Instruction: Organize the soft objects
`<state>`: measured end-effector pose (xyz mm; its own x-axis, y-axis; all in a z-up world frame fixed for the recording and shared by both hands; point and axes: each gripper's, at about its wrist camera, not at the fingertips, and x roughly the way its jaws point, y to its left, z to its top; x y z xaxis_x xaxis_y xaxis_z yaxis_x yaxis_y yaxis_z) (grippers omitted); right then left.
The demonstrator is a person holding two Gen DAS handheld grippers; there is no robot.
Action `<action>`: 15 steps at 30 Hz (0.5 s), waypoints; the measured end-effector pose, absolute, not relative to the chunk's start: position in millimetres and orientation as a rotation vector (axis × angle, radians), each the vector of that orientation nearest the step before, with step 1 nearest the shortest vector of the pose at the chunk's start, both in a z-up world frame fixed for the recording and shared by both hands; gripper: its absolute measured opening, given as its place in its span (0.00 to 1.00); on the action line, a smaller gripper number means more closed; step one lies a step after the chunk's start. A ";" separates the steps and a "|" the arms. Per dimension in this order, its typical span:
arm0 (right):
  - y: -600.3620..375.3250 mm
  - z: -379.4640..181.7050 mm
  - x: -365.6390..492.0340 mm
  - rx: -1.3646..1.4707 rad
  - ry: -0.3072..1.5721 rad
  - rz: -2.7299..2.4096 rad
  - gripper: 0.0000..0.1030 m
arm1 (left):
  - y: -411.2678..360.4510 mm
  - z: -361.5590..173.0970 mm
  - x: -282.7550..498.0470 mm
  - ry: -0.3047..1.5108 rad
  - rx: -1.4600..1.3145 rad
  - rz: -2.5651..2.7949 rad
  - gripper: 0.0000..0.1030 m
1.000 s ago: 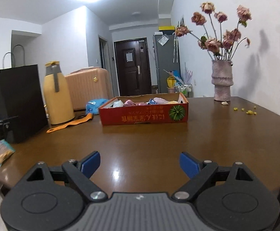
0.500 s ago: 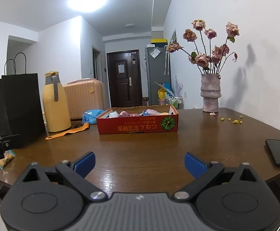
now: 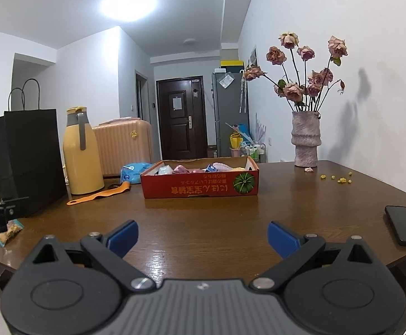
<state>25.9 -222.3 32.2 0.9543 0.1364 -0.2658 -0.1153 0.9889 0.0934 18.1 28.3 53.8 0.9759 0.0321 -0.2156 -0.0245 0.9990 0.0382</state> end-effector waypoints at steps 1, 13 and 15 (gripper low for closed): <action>-222.2 31.9 26.1 0.076 0.277 0.129 0.97 | 28.4 53.8 18.6 0.218 0.036 0.028 1.00; -222.4 31.1 25.2 0.078 0.281 0.130 0.97 | 25.9 54.0 17.8 0.216 0.033 0.029 1.00; -222.5 31.5 25.3 0.079 0.281 0.127 0.97 | 25.3 53.8 17.4 0.217 0.032 0.026 1.00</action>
<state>25.3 -222.5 31.5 0.9529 0.1363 -0.2710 -0.1142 0.9888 0.0957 17.4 25.3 53.8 0.9762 0.0295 -0.2147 -0.0225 0.9991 0.0348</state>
